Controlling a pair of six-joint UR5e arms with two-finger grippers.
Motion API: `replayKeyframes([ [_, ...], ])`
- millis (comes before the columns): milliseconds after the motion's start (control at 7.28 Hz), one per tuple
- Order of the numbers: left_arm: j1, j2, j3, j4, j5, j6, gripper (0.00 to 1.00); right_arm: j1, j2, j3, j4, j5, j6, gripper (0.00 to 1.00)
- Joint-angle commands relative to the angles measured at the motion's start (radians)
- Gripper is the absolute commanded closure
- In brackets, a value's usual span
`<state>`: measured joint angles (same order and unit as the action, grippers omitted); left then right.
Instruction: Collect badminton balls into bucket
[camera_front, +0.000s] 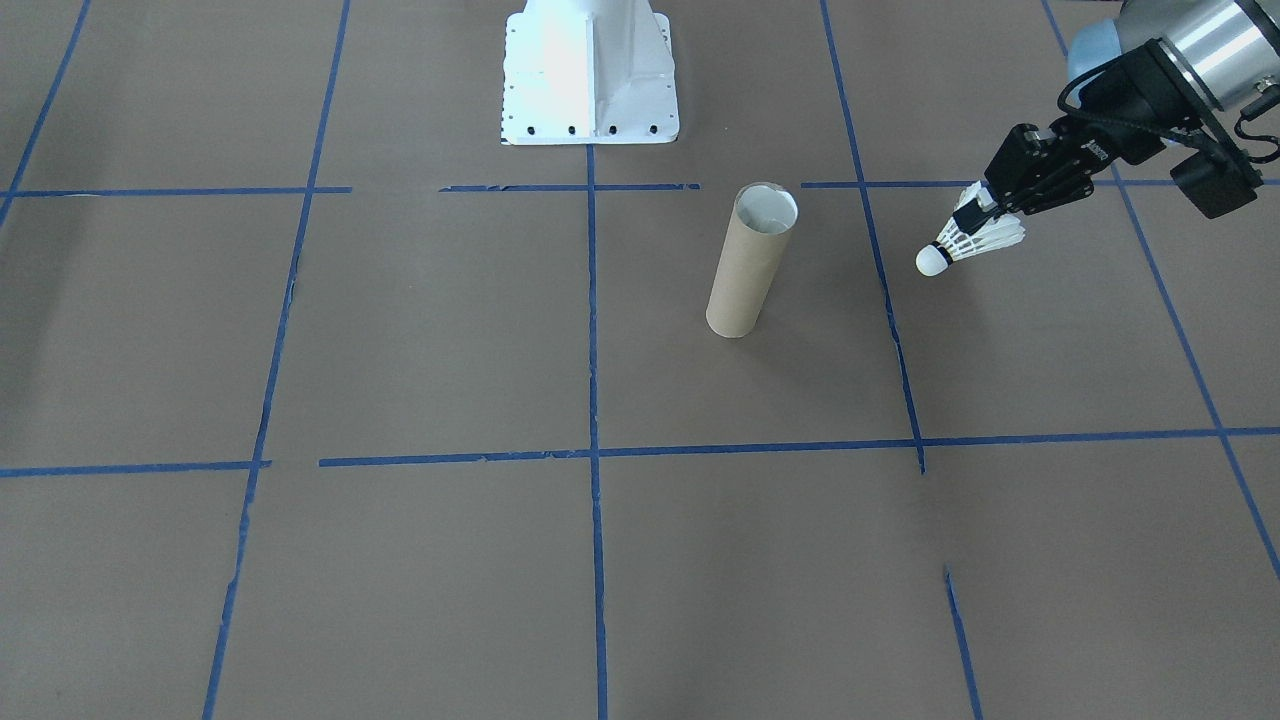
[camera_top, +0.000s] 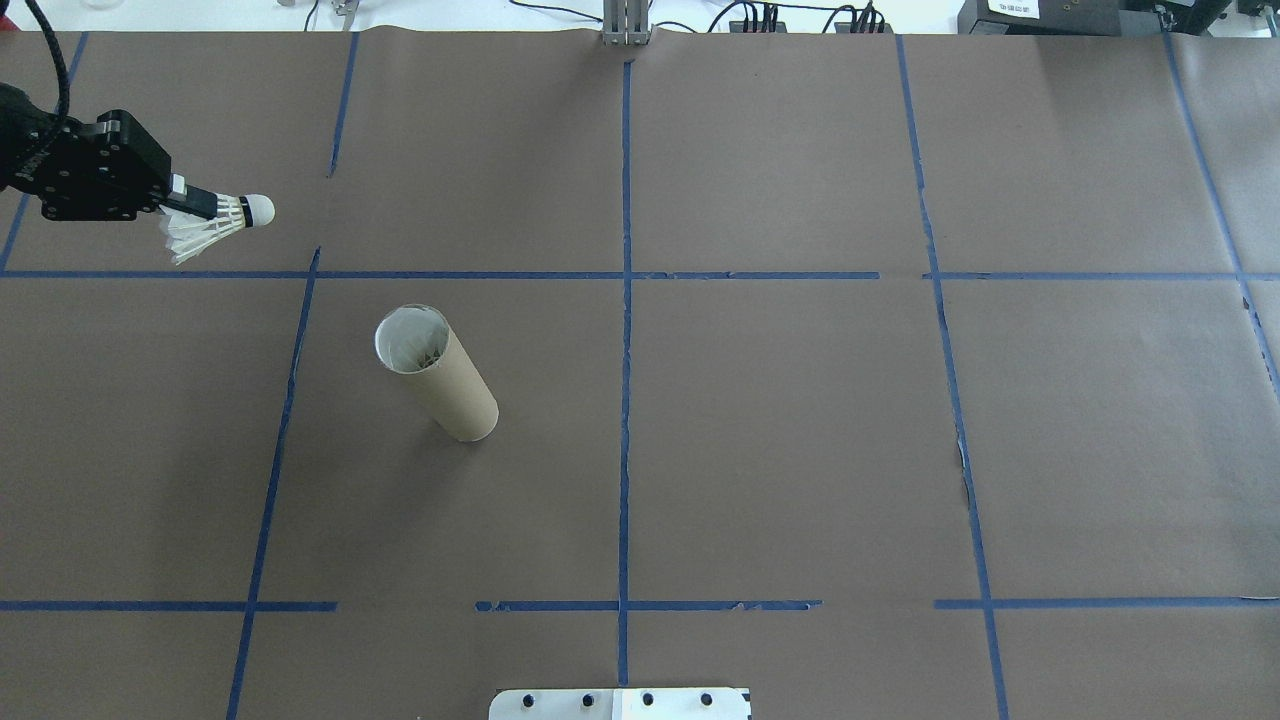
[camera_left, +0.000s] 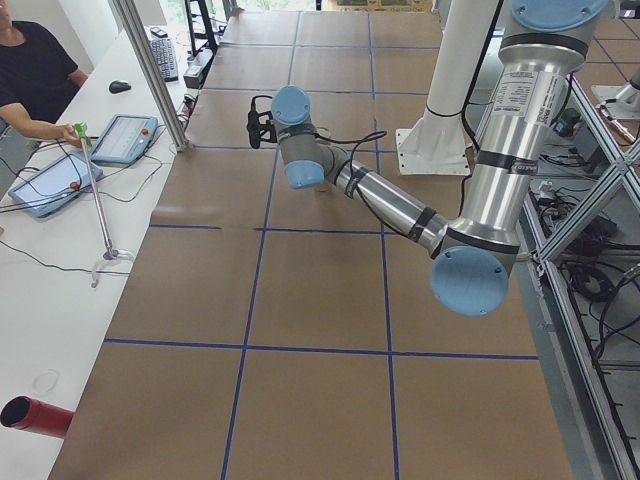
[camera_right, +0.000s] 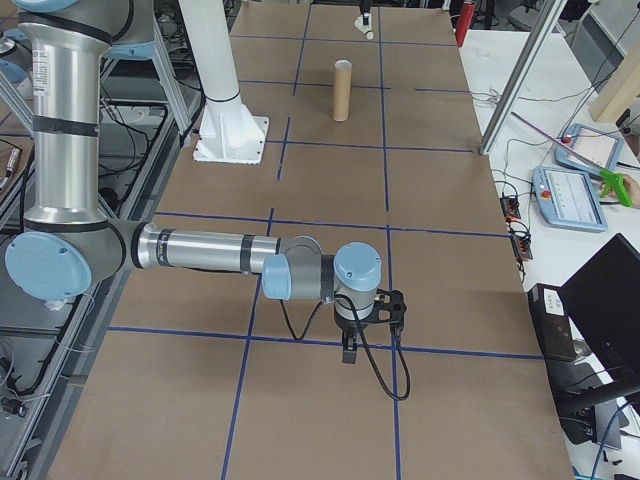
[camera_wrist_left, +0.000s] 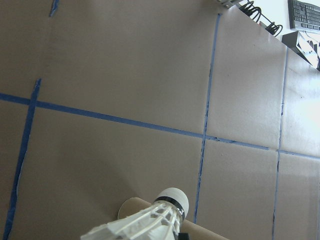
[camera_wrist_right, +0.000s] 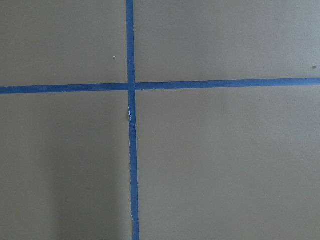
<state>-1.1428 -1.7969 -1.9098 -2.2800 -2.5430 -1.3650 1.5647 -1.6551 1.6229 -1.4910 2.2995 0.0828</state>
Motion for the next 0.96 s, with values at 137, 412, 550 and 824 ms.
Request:
replayKeyframes([
  [137, -0.002, -0.158, -0.115, 0.393, 0.09, 0.148, 1.0, 0.0, 0.0, 0.0, 0.0, 0.0, 0.0, 0.0],
  [412, 0.008, -0.235, -0.231, 0.715, 0.188, 0.311, 1.0, 0.0, 0.0, 0.0, 0.0, -0.002, 0.0, 0.0],
  [550, 0.032, -0.252, -0.273, 0.822, 0.232, 0.334, 1.0, 0.0, 0.0, 0.0, 0.0, -0.002, 0.0, 0.0],
  [824, 0.141, -0.3, -0.327, 1.006, 0.305, 0.334, 1.0, 0.0, 0.0, 0.0, 0.0, 0.0, 0.0, 0.0],
])
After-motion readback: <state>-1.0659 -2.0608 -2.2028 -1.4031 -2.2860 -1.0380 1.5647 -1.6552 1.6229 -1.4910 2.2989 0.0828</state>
